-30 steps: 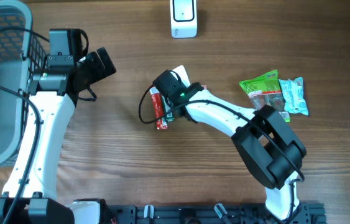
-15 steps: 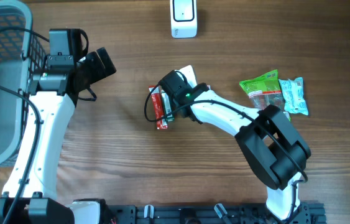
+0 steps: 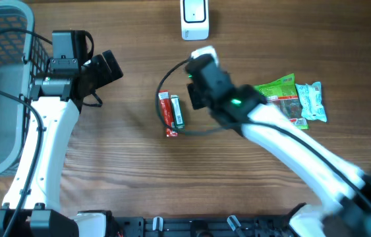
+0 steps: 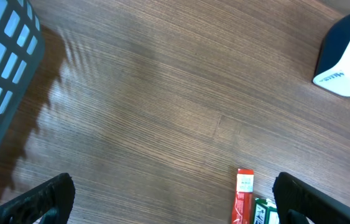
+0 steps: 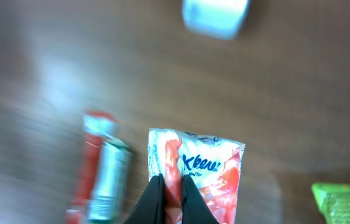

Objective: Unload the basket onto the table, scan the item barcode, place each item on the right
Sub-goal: 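Lift the tissue pack up to the white scanner, then hold the tissue pack barcode in front of the scanner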

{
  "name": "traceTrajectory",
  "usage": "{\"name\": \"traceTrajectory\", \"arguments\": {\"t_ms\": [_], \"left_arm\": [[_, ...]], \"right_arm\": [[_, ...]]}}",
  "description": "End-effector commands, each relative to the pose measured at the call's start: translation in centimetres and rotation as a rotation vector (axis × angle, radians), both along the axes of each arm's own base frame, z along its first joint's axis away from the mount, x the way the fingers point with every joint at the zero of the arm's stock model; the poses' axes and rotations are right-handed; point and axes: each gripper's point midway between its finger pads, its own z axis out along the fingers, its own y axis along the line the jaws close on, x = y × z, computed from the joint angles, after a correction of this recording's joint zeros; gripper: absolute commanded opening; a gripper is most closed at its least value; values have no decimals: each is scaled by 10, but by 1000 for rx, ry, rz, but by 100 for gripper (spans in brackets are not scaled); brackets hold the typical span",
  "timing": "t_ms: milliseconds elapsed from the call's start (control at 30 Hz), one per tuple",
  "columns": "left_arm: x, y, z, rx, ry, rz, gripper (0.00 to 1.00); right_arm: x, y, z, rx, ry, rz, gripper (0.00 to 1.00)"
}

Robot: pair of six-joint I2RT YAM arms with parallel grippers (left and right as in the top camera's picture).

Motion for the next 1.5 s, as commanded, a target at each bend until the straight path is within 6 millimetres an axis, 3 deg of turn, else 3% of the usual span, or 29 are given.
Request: {"name": "traceTrajectory", "arguments": {"t_ms": [0, 233, 333, 433, 567, 667, 833, 1000, 1200, 1467], "left_arm": [[2, 4, 1, 18, -3, 3, 100], [2, 4, 1, 18, -3, 3, 100], [2, 4, 1, 18, -3, 3, 100], [2, 4, 1, 18, -3, 3, 100], [2, 4, 1, 18, -3, 3, 100], [2, 4, 1, 18, -3, 3, 100], [2, 4, 1, 18, -3, 3, 100], [2, 4, 1, 18, -3, 3, 100], [2, 4, 1, 18, -3, 3, 100], [2, 4, 1, 18, -3, 4, 100]], "right_arm": [[-25, 25, 63, 297, 23, 163, 4], [-2, 5, 149, 480, 41, 139, 4], [10, 7, 181, 514, 53, 160, 4], [21, 20, 188, 560, 112, 212, 4], [48, 39, 166, 626, 184, 271, 4], [91, 37, 132, 667, 225, 190, 4], [172, 44, 75, 767, 180, 195, 4], [225, 45, 20, 937, 209, 159, 4], [259, 35, -16, 1098, 229, 119, 4], [280, 21, -55, 1081, 194, 5, 4]]}}
